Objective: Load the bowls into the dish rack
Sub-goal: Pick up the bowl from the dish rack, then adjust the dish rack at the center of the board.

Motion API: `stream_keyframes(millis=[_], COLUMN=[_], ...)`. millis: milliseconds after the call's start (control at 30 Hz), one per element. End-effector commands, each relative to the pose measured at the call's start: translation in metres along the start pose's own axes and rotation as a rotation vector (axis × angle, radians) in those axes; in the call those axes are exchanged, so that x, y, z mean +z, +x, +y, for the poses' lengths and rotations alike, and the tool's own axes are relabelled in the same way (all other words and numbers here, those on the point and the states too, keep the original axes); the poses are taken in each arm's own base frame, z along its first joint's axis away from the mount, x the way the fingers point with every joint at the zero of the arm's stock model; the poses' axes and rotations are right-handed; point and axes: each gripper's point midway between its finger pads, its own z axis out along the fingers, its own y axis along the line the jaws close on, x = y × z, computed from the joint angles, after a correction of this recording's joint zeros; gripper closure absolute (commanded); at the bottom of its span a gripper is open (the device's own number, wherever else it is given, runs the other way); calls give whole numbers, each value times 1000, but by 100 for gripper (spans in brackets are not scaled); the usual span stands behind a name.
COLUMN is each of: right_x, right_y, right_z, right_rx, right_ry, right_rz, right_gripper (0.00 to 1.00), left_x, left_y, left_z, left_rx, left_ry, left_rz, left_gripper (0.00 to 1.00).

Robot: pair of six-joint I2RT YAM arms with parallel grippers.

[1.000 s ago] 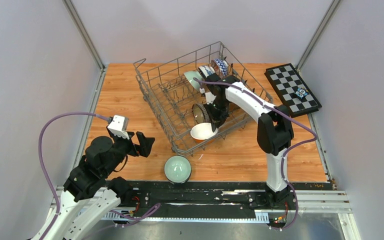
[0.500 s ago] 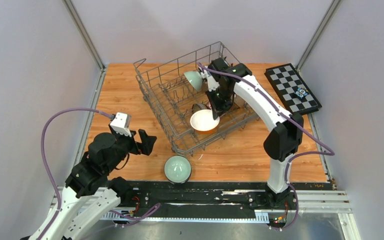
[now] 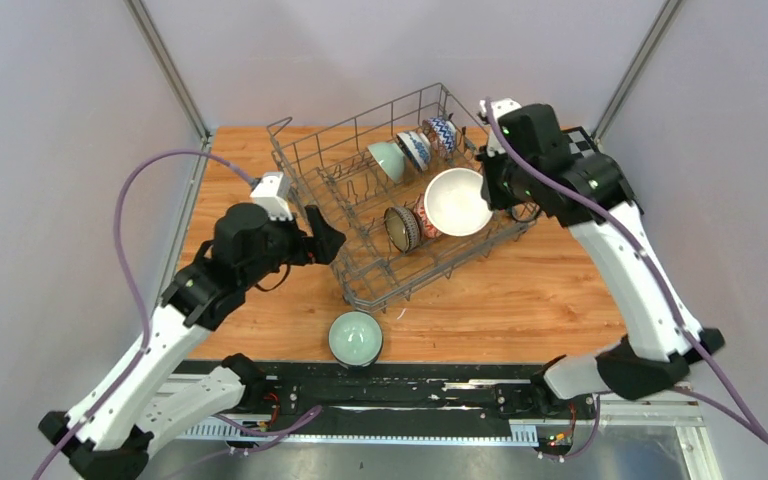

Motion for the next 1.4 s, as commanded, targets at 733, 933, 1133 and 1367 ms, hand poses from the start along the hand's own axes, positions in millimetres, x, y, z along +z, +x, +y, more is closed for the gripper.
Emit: stream_keyframes(millis=[733,933,1133,1367], right_x=[-51,-45,-47,-46], right_y=[62,69,61,44], right_z=[-35,-42,-36,-4], right_rx=[35,39,11,-102], right_ry=[92,131,153,172], right_rz=[-177,-179,-237,-295], right_gripper=[97,97,97,97], left_x=[97,119,122,99], left_y=[-17,-29,-33,-53], left_z=[26,53,80,120], left_rx=[218,332,449,396], left_ry=[-260,-258,-349,-497], left_rz=[227,280,307,254], left_gripper=[100,100,100,89])
